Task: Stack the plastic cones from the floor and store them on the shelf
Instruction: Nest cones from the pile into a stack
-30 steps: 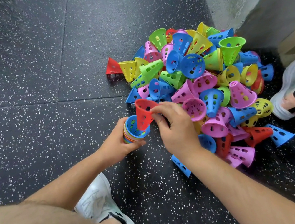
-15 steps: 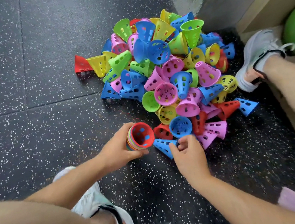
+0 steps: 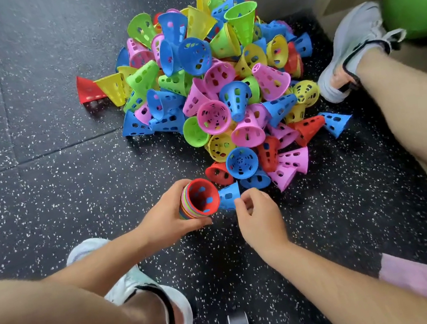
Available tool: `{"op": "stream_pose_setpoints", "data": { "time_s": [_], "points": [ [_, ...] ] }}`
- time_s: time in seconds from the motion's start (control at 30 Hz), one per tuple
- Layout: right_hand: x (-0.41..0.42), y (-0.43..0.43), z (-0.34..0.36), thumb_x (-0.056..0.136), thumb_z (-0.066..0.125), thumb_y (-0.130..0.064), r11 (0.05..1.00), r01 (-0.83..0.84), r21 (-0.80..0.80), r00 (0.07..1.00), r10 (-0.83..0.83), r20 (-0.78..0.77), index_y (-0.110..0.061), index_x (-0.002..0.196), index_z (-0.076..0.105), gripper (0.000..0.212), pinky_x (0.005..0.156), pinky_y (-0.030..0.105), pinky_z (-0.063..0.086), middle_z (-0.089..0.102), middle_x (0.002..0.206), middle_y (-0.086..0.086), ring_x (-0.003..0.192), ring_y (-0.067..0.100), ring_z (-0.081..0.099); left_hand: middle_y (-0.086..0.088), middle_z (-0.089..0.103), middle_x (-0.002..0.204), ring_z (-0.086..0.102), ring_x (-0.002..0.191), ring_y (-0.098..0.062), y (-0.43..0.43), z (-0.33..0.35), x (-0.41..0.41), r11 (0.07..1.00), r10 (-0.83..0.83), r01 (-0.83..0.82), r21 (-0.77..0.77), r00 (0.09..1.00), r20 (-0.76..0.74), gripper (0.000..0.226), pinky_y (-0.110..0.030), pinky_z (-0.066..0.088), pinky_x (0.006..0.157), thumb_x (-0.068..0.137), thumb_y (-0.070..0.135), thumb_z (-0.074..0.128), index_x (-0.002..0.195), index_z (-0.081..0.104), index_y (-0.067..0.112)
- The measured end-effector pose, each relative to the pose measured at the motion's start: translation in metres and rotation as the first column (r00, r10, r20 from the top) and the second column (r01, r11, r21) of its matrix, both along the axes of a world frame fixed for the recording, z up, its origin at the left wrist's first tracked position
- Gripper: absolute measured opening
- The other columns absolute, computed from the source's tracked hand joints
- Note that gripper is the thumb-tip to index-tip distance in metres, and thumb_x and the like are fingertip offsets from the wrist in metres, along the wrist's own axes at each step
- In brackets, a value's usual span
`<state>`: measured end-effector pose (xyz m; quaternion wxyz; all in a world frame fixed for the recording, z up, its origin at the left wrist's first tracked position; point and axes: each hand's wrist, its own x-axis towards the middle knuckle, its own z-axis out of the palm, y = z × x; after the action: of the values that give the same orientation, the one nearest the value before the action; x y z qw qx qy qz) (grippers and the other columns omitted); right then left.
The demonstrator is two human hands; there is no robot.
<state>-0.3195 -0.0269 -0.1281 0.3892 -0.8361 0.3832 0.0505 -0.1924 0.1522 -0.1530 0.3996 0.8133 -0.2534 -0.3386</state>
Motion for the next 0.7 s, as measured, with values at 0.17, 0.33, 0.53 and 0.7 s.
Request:
{"op": "stream_pose_setpoints", "data": {
  "time_s": [0.17, 0.33, 0.53, 0.7],
  "points": [
    [-0.006, -0.023, 0.029, 0.101, 0.050, -0.033, 0.985, -0.080, -0.153, 0.983, 0.103, 0.149, -0.026, 0.084, 0.051, 0.018, 0.072, 0.035, 0.047, 0.053, 0.084, -0.012, 0.080, 0.011, 0.052, 0.026, 0.055, 0.127, 0.052, 0.118, 0.008, -0.005, 0.002, -0.001, 0.999, -0.028, 0.027, 0.046, 0.999, 0.031, 0.077, -0.025, 0.043, 0.106, 0.072, 0.041, 0.092, 0.130, 0.042, 0.045],
    [-0.008, -0.031, 0.044, 0.100, 0.054, -0.031, 0.956, -0.116, -0.268, 0.943, 0.191, 0.272, -0.022, 0.100, 0.061, 0.011, 0.079, 0.028, 0.045, 0.053, 0.095, -0.009, 0.089, 0.012, 0.053, 0.024, 0.058, 0.128, 0.056, 0.118, 0.002, -0.010, 0.003, -0.001, 0.997, -0.037, 0.035, 0.076, 0.999, 0.019, 0.080, -0.034, 0.046, 0.107, 0.069, 0.049, 0.090, 0.135, 0.046, 0.041],
    [-0.005, -0.019, 0.036, 0.098, 0.062, -0.027, 0.959, -0.262, -0.109, 0.911, 0.283, 0.301, -0.021, 0.109, 0.069, 0.014, 0.092, 0.011, 0.039, 0.057, 0.109, -0.009, 0.103, 0.005, 0.056, 0.027, 0.064, 0.119, 0.062, 0.110, 0.005, -0.027, 0.012, -0.002, 0.999, -0.007, 0.008, 0.052, 1.000, -0.011, 0.078, -0.036, 0.050, 0.103, 0.063, 0.059, 0.088, 0.127, 0.045, 0.050],
    [0.000, -0.019, 0.035, 0.099, 0.059, -0.035, 0.955, -0.294, 0.029, 0.909, 0.270, 0.318, -0.025, 0.119, 0.065, 0.023, 0.096, 0.011, 0.040, 0.061, 0.116, -0.016, 0.110, -0.006, 0.052, 0.024, 0.067, 0.118, 0.066, 0.108, 0.001, -0.036, 0.019, 0.000, 0.999, 0.039, -0.039, 0.012, 0.998, -0.052, 0.079, -0.041, 0.053, 0.100, 0.062, 0.067, 0.085, 0.128, 0.049, 0.043]
  ]
}}
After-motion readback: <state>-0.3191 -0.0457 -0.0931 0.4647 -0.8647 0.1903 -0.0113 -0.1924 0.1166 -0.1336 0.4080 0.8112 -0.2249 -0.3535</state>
